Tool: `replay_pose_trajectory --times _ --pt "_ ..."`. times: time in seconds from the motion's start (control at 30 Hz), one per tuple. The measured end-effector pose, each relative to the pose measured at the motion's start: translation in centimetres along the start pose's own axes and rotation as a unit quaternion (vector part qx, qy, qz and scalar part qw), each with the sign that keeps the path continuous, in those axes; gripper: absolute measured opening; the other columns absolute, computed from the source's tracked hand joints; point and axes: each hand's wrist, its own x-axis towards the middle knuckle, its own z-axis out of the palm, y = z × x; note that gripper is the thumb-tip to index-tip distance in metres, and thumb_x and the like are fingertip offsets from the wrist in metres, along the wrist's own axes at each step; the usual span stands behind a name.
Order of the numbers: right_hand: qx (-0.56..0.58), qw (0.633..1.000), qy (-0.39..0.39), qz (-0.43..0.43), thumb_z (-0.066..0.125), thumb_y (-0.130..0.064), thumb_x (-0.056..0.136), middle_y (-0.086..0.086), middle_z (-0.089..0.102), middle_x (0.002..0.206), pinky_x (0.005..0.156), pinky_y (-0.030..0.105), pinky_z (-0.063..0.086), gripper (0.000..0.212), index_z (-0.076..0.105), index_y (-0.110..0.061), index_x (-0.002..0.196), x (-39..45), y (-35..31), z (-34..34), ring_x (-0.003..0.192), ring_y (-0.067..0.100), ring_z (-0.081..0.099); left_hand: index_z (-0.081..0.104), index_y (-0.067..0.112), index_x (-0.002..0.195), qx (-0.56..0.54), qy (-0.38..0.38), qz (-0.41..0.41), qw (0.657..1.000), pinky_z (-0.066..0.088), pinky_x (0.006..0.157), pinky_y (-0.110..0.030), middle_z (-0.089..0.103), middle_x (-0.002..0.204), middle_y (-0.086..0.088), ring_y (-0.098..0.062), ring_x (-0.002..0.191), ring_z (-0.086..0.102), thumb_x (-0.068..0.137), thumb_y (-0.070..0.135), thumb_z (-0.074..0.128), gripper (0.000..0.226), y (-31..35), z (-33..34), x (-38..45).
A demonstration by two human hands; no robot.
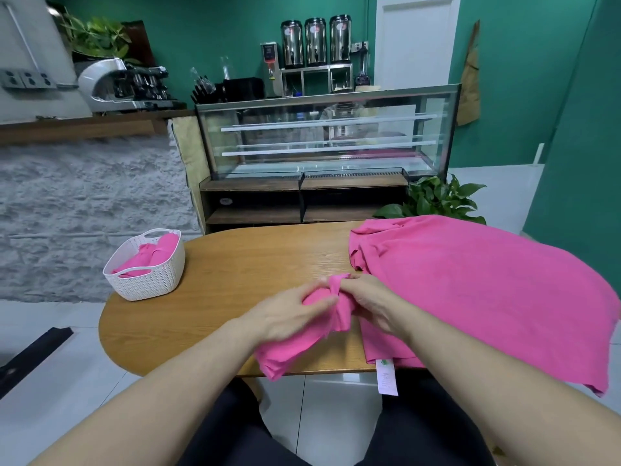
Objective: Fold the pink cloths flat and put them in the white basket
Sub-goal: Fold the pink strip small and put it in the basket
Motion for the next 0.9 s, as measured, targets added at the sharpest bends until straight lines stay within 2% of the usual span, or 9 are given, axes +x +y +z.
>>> replay_pose_trajectory --times 0.1,0.2,0.3,0.33,0.43,0.6,0.73,0.8,0.9 --pt "-0.055 0.998 -0.003 -0.002 0.087 -0.039 0.068 0.01 0.075 0.1 0.094 0.044 0.055 0.054 0.07 -0.009 0.109 0.1 -0.6 -0.1 0.096 0.028 0.07 0.044 0.036 0.137 0.199 -0.015 0.009 0.98 0.052 0.085 -0.033 0.065 0.112 0.01 -0.015 0.092 0.061 0.06 0.092 0.057 0.095 0.9 -0.8 0.7" --pt "-0.141 0.989 -0.025 -0.044 0.085 -0.037 0.072 0.002 0.071 0.11 0.086 0.039 0.059 0.053 0.062 -0.011 0.112 -0.1 -1.1 -0.5 0.102 0.023 0.068 0.043 0.032 0.129 0.279 -0.019 0.001 0.96 0.05 0.077 -0.034 0.063 0.098 0.006 -0.021 0.086 0.059 0.064 0.079 0.069 0.083 1.5 -1.3 1.6" --pt "-0.267 0.956 -0.069 -0.104 0.088 -0.042 0.068 -0.012 0.058 0.12 0.083 0.029 0.059 0.075 0.046 -0.022 0.126 -0.7 -1.1 -0.2 0.106 0.011 0.064 0.041 0.024 0.128 0.327 -0.033 -0.002 0.944 0.045 0.072 -0.034 0.054 0.087 0.007 -0.024 0.081 0.055 0.068 0.068 0.072 0.081 1.3 -1.8 2.2" --pt "-0.309 0.939 -0.085 -0.124 0.088 -0.04 0.068 -0.013 0.056 0.118 0.083 0.023 0.057 0.077 0.043 -0.023 0.128 -0.8 -1.1 -0.1 0.102 0.006 0.064 0.039 0.024 0.132 0.342 -0.034 0.0 0.939 0.047 0.074 -0.035 0.055 0.089 0.007 -0.024 0.082 0.056 0.067 0.066 0.074 0.085 1.2 -1.8 2.4" --pt "-0.434 0.874 -0.116 -0.183 0.081 -0.028 0.078 -0.02 0.05 0.105 0.075 0.006 0.044 0.056 0.042 -0.03 0.117 -0.9 -1.6 -0.1 0.091 -0.007 0.055 0.037 0.026 0.133 0.364 -0.037 0.0 0.931 0.05 0.08 -0.035 0.057 0.093 0.007 -0.023 0.085 0.058 0.065 0.064 0.076 0.088 0.7 -2.2 2.8" --pt "-0.628 0.747 -0.086 -0.203 0.077 -0.05 0.067 -0.011 0.059 0.096 0.077 0.033 0.052 0.054 0.048 -0.026 0.107 1.1 -3.2 0.0 0.085 0.014 0.058 0.038 0.021 0.117 0.361 -0.002 -0.011 0.932 0.048 0.073 -0.035 0.059 0.09 0.007 -0.023 0.081 0.058 0.059 0.073 0.074 0.086 -0.4 -2.1 3.4" --pt "-0.707 0.655 -0.033 -0.263 0.073 -0.055 0.06 -0.006 0.06 0.105 0.074 0.033 0.048 0.065 0.048 -0.023 0.111 2.2 -3.6 1.5 0.093 0.018 0.057 0.028 0.022 0.122 0.338 0.067 -0.004 0.939 0.048 0.068 -0.035 0.063 0.086 0.006 -0.023 0.076 0.061 0.066 0.066 0.069 0.083 -2.0 -2.2 3.9" --pt "-0.698 0.657 0.009 -0.284 0.07 -0.053 0.066 -0.003 0.057 0.122 0.086 0.039 0.045 0.071 0.043 -0.024 0.125 3.1 -3.0 2.0 0.111 0.022 0.054 0.02 0.032 0.134 0.316 0.097 -0.002 0.944 0.049 0.067 -0.034 0.064 0.086 0.007 -0.022 0.076 0.062 0.067 0.065 0.068 0.089 -3.0 -3.2 4.0" --pt "-0.643 0.701 0.022 -0.308 0.069 -0.051 0.071 -0.007 0.048 0.139 0.1 0.044 0.04 0.079 0.033 -0.031 0.138 4.4 -2.2 3.7 0.127 0.021 0.045 0.021 0.045 0.138 0.3 0.13 0.003 0.945 0.052 0.074 -0.037 0.063 0.1 0.008 -0.023 0.091 0.063 0.066 0.063 0.068 0.088 -5.5 -5.5 3.7"
